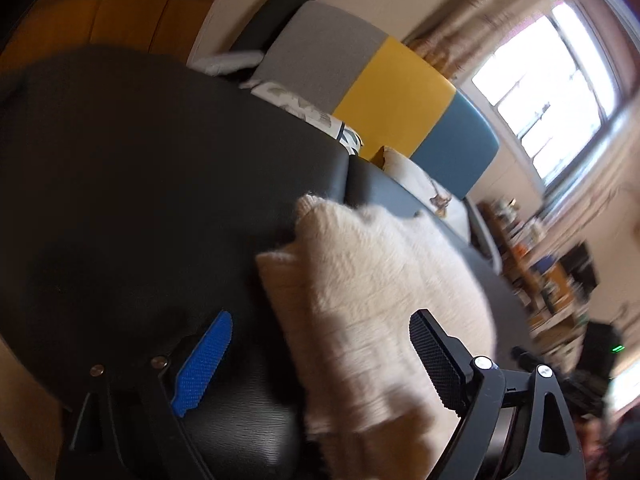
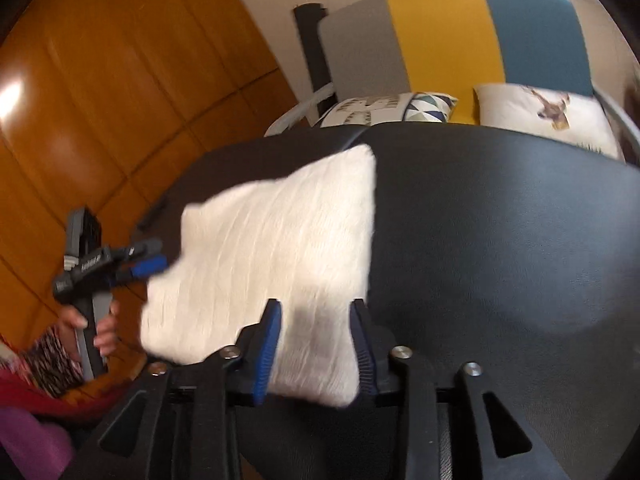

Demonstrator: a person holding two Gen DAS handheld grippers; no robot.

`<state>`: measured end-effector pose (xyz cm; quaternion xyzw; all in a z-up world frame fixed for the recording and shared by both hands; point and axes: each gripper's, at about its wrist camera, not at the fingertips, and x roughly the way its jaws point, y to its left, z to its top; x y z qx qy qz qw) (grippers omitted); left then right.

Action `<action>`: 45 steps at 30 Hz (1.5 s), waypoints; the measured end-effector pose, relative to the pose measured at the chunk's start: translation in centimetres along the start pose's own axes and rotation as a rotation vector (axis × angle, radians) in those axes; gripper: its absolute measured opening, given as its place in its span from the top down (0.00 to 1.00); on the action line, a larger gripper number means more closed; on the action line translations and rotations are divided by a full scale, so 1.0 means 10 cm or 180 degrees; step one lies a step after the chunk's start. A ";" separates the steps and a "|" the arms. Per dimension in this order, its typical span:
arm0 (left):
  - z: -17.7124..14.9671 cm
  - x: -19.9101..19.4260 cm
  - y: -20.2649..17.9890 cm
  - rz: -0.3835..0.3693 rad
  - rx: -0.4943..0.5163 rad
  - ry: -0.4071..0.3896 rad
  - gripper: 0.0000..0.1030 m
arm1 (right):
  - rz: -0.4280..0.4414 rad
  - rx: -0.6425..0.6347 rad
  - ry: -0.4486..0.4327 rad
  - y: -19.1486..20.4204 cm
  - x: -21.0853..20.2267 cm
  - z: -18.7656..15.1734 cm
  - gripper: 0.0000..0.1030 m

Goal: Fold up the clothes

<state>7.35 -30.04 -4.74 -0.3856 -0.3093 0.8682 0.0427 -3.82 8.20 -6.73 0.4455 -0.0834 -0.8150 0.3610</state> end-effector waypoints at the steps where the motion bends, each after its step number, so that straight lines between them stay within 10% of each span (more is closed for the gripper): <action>1: 0.02 0.03 0.00 -0.0063 -0.0074 0.0082 0.11 | 0.0074 0.0112 0.0022 -0.06 0.01 0.06 0.56; 15: -0.04 0.47 -0.02 -0.0031 -0.0239 0.0650 0.11 | 0.0561 0.0963 0.0522 -0.55 0.61 0.42 0.33; 39: 0.08 0.69 -0.01 -0.0417 -0.0160 0.0509 0.08 | 0.1245 0.1262 0.0853 -0.68 1.20 0.35 0.20; 45: 0.07 0.72 -0.06 -0.0283 0.0004 0.0437 0.20 | 0.1178 0.1135 0.0860 -0.62 1.16 0.30 0.20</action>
